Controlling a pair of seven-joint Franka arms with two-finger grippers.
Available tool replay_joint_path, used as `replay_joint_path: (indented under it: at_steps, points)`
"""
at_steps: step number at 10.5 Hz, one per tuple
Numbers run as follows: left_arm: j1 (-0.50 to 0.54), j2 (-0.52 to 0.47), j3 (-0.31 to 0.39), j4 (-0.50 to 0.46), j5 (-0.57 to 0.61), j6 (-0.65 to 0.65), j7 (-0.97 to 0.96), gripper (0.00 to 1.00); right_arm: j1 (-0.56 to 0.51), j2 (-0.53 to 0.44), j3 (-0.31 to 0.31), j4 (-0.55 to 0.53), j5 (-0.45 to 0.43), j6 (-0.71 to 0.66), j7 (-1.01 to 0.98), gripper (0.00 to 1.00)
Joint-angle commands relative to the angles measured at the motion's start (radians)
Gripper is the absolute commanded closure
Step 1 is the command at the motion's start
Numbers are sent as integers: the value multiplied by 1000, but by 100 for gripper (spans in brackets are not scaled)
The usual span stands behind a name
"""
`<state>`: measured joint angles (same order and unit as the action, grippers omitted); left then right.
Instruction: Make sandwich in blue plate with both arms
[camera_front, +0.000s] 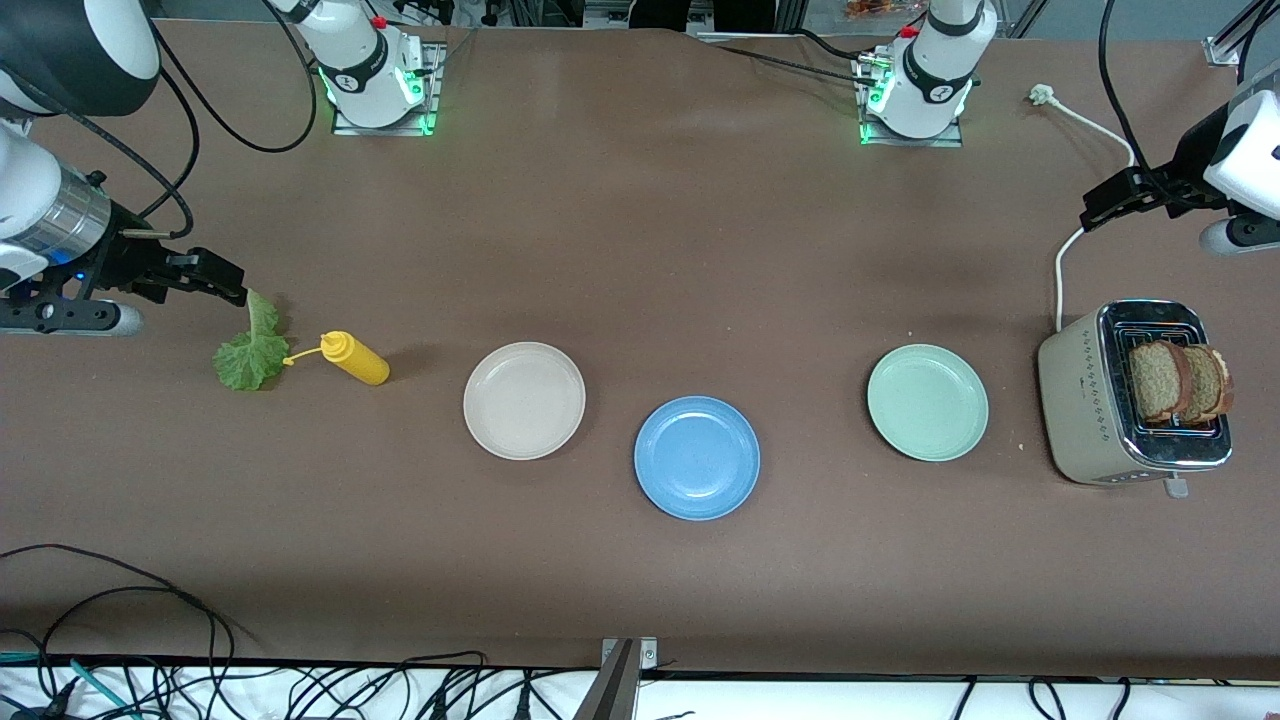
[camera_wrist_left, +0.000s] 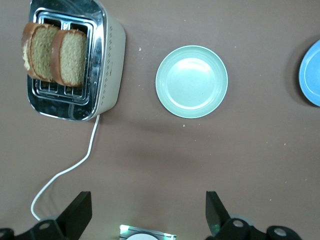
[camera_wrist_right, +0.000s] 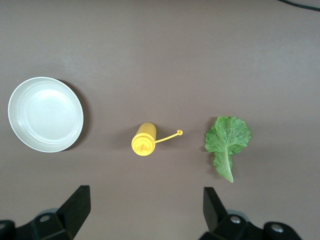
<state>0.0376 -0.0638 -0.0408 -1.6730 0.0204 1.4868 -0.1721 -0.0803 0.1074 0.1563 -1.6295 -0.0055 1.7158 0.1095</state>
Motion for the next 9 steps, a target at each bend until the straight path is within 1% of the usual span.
replay_joint_path:
  at_steps: [1,4,9]
  points:
    - [10,12,-1,35,6,-28,83,0,-7,-2,5,13,-8,-12,12,0]
    - [21,13,-1,59,6,-28,80,0,-7,-3,5,13,-8,-12,18,0]
    - [19,12,-5,64,12,-27,79,0,-7,-3,6,13,-8,-12,21,0]
